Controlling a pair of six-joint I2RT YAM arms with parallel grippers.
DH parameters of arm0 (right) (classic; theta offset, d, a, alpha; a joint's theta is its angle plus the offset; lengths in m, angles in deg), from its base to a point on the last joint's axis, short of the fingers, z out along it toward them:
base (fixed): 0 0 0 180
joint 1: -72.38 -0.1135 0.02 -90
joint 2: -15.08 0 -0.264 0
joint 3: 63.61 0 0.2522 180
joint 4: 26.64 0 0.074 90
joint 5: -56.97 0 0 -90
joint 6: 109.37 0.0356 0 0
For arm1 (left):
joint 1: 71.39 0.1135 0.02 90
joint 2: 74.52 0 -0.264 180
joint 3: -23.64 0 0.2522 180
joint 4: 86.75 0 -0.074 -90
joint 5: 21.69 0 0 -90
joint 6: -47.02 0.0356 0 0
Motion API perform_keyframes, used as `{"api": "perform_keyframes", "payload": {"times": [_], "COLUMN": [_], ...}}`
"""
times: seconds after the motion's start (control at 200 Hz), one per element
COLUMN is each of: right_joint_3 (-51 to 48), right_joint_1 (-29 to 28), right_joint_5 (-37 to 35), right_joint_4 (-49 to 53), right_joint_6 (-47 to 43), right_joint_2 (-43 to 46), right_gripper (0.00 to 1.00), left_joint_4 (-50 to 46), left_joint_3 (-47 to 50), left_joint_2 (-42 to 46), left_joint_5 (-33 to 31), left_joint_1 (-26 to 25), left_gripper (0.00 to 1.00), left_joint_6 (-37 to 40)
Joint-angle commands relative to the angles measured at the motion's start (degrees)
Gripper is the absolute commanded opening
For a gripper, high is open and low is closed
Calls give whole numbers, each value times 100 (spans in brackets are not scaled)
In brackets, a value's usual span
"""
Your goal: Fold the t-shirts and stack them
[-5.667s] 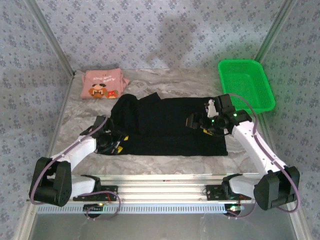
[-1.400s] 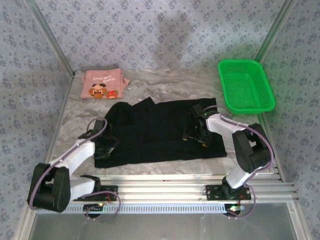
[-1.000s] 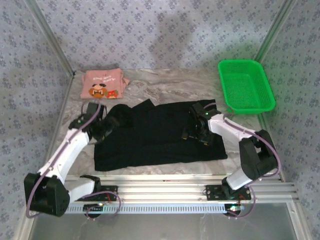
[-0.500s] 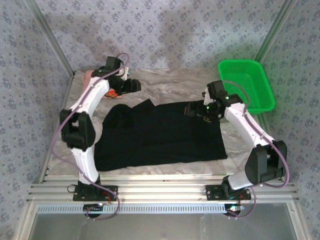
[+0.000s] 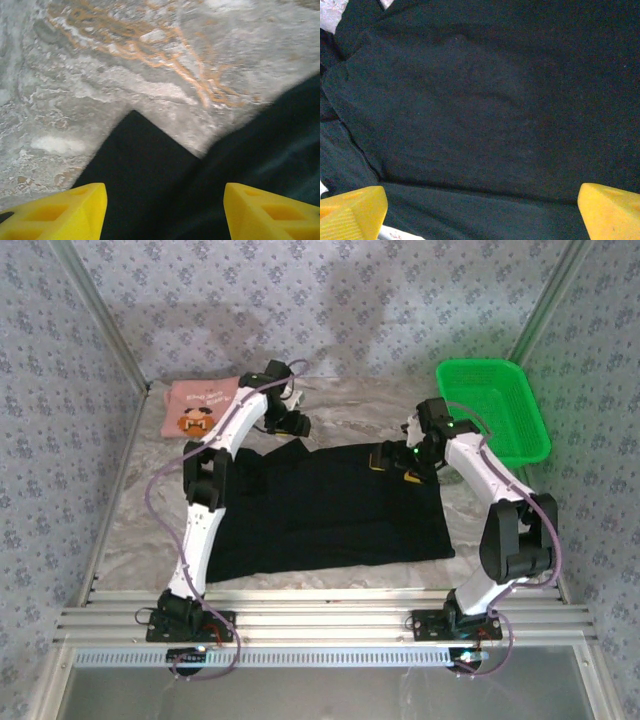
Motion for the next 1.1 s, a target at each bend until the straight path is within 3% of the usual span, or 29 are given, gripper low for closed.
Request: {"api": "perform_keyframes", "payload": {"times": [0.0,0.485,0.789,1.094], "right_joint_3": [72,-223,-252,-190], "right_joint_1": [51,159,184,467], "right_joint_5": [91,182,192,288], "right_joint_4": [246,95,144,25], "right_joint_6": [-139,-77,-101,-68], "right_joint_2": [-145,-157,-165,-374], "right_gripper": [100,99,99,99], "left_joint_4": [-88,332,72,250], "left_joint_3": [-246,-599,-899,-38], "left_joint_2": [-153,-895,-1292,-818], "left_joint_5": [-522,-497,-544,-518], "left_joint_1": [24,38,-61,-206], "left_gripper": [60,60,51,51], "left_joint_6": [-19,-240,-334,-137]}}
